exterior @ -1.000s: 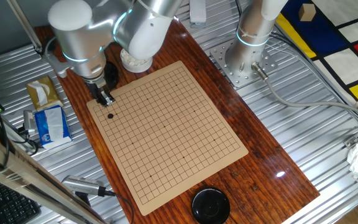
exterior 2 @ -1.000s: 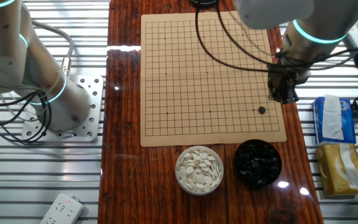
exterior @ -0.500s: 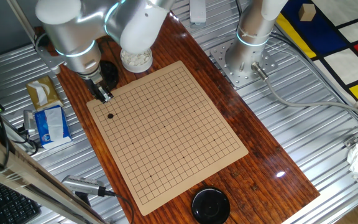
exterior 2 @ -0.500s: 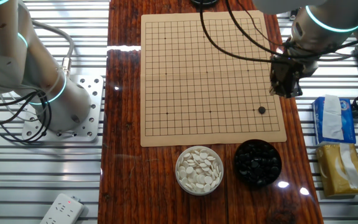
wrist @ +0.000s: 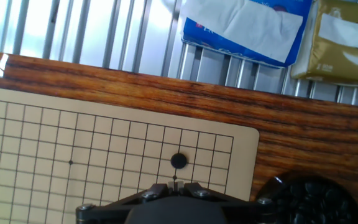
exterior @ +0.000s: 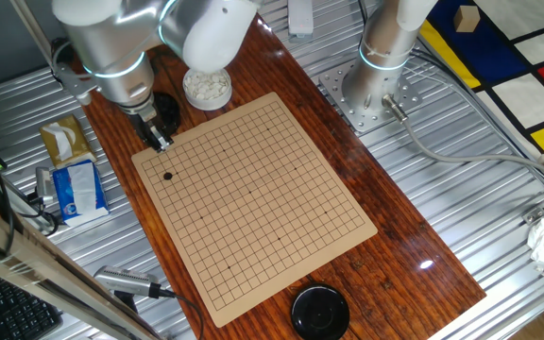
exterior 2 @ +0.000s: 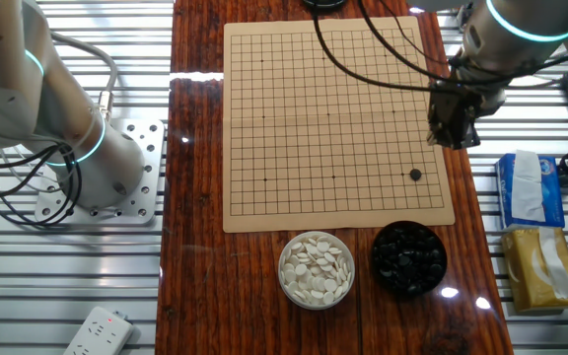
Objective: Play the first move as black on the 3-4 point in the upper right corner of the Go board
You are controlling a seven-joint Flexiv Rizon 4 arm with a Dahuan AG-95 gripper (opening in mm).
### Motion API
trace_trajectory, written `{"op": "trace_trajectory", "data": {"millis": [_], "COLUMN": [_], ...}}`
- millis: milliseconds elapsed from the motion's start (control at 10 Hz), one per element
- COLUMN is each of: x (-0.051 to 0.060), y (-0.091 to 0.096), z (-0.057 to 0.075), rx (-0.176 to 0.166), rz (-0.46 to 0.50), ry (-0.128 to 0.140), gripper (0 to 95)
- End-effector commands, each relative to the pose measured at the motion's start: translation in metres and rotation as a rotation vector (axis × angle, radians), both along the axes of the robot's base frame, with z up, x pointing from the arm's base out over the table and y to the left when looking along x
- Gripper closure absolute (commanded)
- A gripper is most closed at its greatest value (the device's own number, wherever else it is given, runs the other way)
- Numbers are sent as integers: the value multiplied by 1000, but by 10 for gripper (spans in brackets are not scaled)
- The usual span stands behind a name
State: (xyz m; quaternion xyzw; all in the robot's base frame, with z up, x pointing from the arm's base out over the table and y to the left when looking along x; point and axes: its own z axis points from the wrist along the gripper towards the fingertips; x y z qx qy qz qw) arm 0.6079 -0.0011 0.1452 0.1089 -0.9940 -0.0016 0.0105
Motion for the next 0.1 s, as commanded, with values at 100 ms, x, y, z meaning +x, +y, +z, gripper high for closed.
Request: {"op": "trace_trajectory", "data": {"millis": [100], "x": [-3], "y": [1], "z": [4], "rx": [3], "rz": [-1], "ry": [2], "gripper": [950]}}
